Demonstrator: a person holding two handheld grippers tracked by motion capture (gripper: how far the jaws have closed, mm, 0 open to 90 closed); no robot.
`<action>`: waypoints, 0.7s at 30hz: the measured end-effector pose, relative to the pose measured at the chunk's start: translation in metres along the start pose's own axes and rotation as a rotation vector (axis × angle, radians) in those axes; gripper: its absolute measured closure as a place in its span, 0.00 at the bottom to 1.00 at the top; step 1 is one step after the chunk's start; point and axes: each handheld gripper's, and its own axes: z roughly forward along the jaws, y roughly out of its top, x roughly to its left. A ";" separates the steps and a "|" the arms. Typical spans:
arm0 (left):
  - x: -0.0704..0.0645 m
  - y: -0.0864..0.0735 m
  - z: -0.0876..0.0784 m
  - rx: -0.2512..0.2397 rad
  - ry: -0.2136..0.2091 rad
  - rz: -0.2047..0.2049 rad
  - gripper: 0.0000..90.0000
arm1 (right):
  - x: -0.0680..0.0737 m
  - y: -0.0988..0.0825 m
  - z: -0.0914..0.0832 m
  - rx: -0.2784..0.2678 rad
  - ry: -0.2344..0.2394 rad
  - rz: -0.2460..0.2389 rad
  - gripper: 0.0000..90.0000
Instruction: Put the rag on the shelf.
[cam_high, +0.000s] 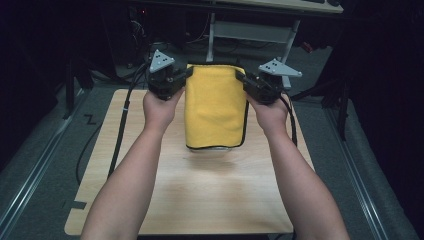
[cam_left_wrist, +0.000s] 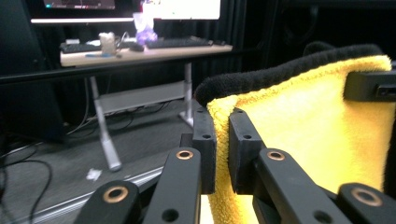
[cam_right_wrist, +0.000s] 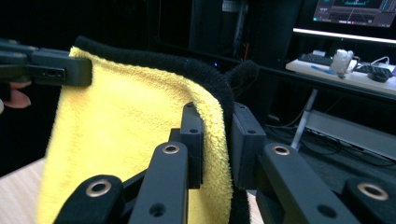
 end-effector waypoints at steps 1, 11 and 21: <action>0.001 -0.002 0.003 0.007 0.007 0.017 0.92 | -0.002 -0.002 0.003 0.008 0.001 0.000 0.86; 0.019 -0.046 0.037 0.169 -0.024 0.017 0.92 | -0.022 -0.037 0.036 0.156 0.023 -0.006 0.86; 0.025 -0.084 0.045 0.251 -0.058 -0.067 0.94 | -0.025 -0.062 0.046 0.265 0.060 -0.046 0.86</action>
